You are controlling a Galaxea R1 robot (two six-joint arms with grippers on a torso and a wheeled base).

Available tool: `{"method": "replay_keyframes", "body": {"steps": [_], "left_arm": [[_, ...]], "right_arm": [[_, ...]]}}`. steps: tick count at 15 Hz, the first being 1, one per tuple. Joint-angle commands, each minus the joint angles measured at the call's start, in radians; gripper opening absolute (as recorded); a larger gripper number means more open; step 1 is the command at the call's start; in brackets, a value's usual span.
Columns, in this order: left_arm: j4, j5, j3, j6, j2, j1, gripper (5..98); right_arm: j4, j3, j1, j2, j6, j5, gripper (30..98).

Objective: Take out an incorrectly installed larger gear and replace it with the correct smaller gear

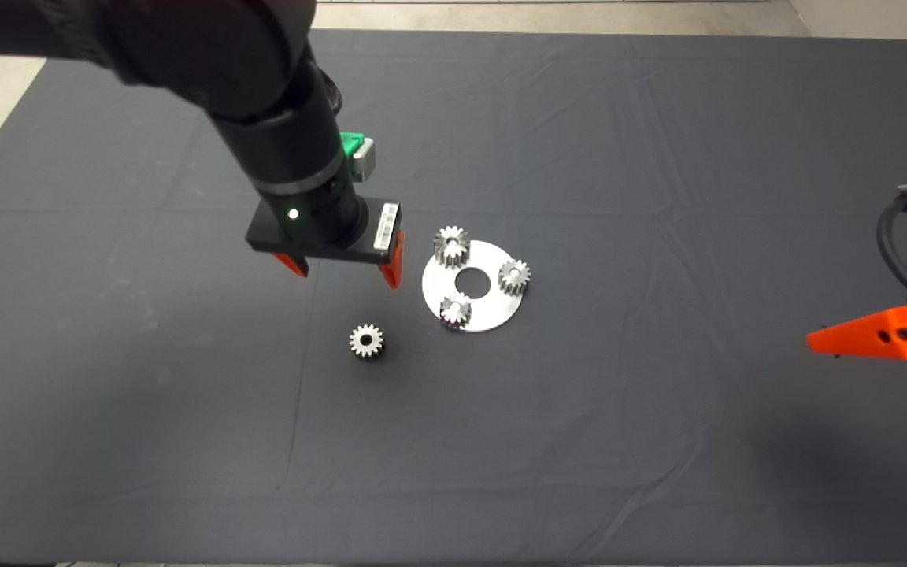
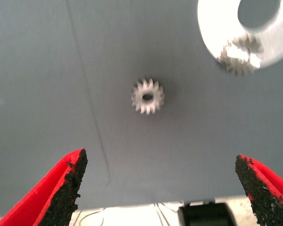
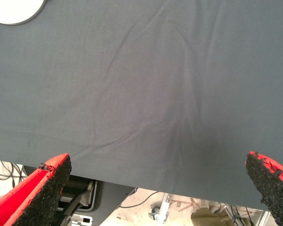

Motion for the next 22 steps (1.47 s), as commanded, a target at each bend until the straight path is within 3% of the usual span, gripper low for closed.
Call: {"method": "replay_keyframes", "body": {"steps": [1, 2, 6, 8, 11, 14, 18, 19, 22], "left_arm": [[0.099, 0.052, -0.107, 0.057, 0.101, 0.088, 79.6], [0.106, 0.052, -0.148, 0.065, 0.127, 0.089, 79.6], [0.108, 0.049, -0.375, 0.186, 0.274, 0.092, 79.6], [0.119, 0.048, -0.426, 0.216, 0.312, 0.093, 79.5], [0.135, 0.046, -0.454, 0.215, 0.316, 0.096, 79.6], [0.141, 0.014, -0.474, 0.218, 0.318, 0.131, 79.6], [0.256, 0.009, -0.518, 0.223, 0.330, 0.226, 79.6], [0.279, 0.009, -0.534, 0.245, 0.332, 0.237, 79.5], [0.283, -0.005, -0.586, 0.285, 0.335, 0.237, 79.6]], "right_arm": [[0.030, 0.000, 0.016, 0.003, -0.006, -0.105, 97.7], [0.030, 0.000, 0.016, 0.002, -0.006, -0.105, 97.7], [0.030, 0.000, 0.016, -0.005, -0.006, -0.105, 97.7], [0.030, 0.000, 0.016, -0.008, -0.005, -0.105, 97.7], [0.030, 0.000, 0.016, -0.009, -0.005, -0.105, 97.7], [0.030, 0.000, 0.016, -0.008, -0.005, -0.105, 97.7], [0.032, 0.001, 0.016, -0.008, -0.005, -0.105, 97.7], [0.033, 0.001, 0.016, -0.008, -0.005, -0.105, 97.7], [0.033, 0.000, 0.016, -0.008, -0.005, -0.105, 97.7]]}}
